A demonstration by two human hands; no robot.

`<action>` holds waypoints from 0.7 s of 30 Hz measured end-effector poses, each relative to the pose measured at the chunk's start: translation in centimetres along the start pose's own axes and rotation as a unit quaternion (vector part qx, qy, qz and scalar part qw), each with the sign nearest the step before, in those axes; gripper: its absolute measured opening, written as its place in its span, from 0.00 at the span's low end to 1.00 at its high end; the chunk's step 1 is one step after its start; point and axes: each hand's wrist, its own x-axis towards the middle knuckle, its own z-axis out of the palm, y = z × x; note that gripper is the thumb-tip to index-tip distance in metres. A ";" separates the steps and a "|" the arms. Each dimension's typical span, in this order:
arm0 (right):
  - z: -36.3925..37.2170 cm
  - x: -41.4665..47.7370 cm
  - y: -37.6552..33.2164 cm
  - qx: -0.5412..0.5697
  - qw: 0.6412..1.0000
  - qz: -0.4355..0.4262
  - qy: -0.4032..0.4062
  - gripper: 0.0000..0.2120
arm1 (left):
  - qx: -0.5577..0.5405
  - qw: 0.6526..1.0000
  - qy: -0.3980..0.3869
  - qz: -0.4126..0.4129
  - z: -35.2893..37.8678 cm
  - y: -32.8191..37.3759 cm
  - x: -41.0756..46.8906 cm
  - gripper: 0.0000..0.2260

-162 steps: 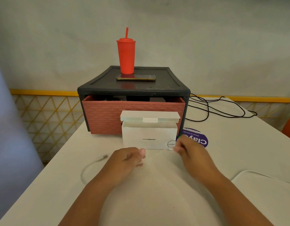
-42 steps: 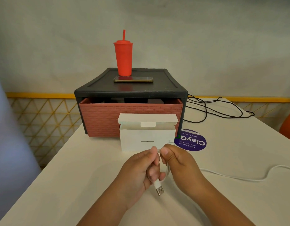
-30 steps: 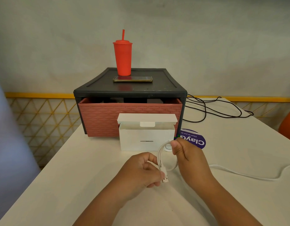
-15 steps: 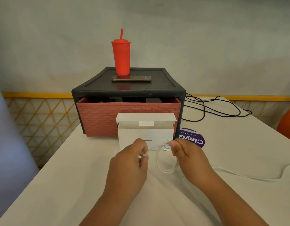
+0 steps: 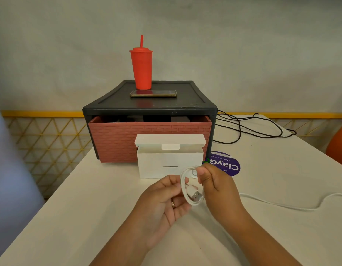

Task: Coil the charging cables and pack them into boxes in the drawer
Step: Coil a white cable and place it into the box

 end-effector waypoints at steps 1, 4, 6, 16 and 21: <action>-0.1 0.0 0.0 -0.003 1.000 -0.003 0.004 0.19 | 0.006 1.000 -0.003 -0.005 -0.2 -0.1 0.1 0.06; -0.3 0.0 -0.1 -0.025 1.000 -0.007 -0.003 0.18 | 0.060 0.998 0.010 -0.004 -0.5 -0.4 0.5 0.11; -0.2 -0.1 -0.3 -0.039 0.999 -0.012 -0.019 0.14 | 0.100 0.995 0.014 0.014 -0.6 -0.5 0.5 0.12; -0.5 -0.1 -0.5 -0.074 0.995 -0.041 -0.053 0.18 | 0.110 0.991 -0.057 -0.053 -1.5 0.0 0.5 0.13; 0.3 -0.6 -0.5 -0.082 0.985 -0.085 -0.126 0.18 | 0.047 0.996 -0.034 -0.073 -1.7 0.5 0.8 0.19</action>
